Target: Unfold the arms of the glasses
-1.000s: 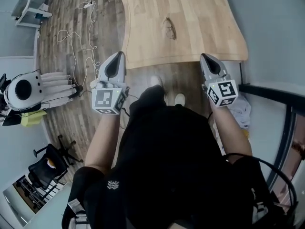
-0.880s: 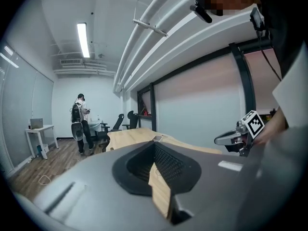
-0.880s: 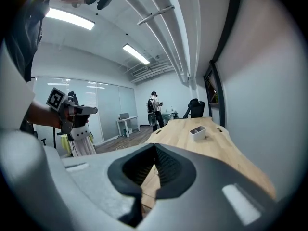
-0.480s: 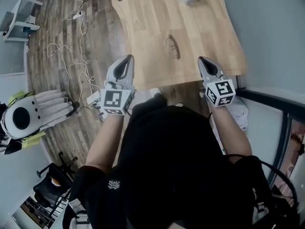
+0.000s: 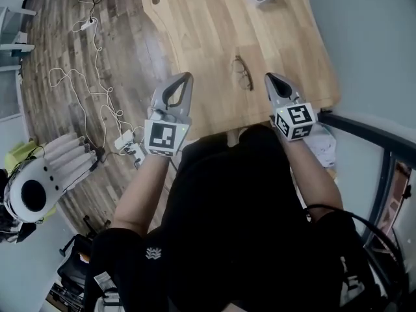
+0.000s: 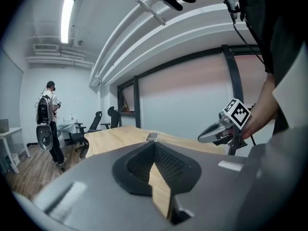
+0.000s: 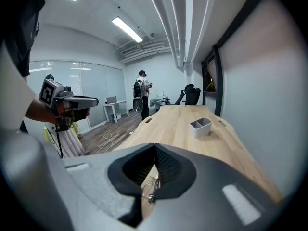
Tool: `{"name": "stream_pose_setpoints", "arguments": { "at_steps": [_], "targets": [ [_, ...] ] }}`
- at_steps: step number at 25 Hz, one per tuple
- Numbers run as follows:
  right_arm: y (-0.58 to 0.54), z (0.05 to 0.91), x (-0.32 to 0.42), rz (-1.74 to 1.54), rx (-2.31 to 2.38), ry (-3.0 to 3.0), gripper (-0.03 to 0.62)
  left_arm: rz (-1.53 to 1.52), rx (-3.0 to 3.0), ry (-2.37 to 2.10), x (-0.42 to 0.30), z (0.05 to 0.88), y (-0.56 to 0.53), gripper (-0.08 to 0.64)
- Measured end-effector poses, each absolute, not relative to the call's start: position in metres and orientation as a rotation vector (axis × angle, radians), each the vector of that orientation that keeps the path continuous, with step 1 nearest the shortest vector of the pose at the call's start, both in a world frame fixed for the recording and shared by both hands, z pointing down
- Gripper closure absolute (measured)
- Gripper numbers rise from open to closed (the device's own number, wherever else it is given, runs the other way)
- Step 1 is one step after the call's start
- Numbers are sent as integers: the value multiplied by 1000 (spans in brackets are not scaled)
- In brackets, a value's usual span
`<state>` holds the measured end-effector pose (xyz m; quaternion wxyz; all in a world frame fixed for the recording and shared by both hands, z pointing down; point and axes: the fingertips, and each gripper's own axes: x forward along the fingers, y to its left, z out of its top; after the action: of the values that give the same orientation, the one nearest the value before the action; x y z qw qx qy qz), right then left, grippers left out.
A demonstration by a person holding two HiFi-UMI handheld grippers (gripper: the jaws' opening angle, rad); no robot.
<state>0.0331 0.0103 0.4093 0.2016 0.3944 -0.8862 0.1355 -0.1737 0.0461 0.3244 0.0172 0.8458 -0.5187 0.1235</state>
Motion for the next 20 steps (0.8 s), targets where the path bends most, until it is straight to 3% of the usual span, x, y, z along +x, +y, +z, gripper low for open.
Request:
{"name": "stream_pose_setpoints", "arguments": {
  "at_steps": [20],
  "targets": [
    [-49,537,-6,377,861,-2340,591,407,2484,-1592,-147,407,-13,561]
  ]
}}
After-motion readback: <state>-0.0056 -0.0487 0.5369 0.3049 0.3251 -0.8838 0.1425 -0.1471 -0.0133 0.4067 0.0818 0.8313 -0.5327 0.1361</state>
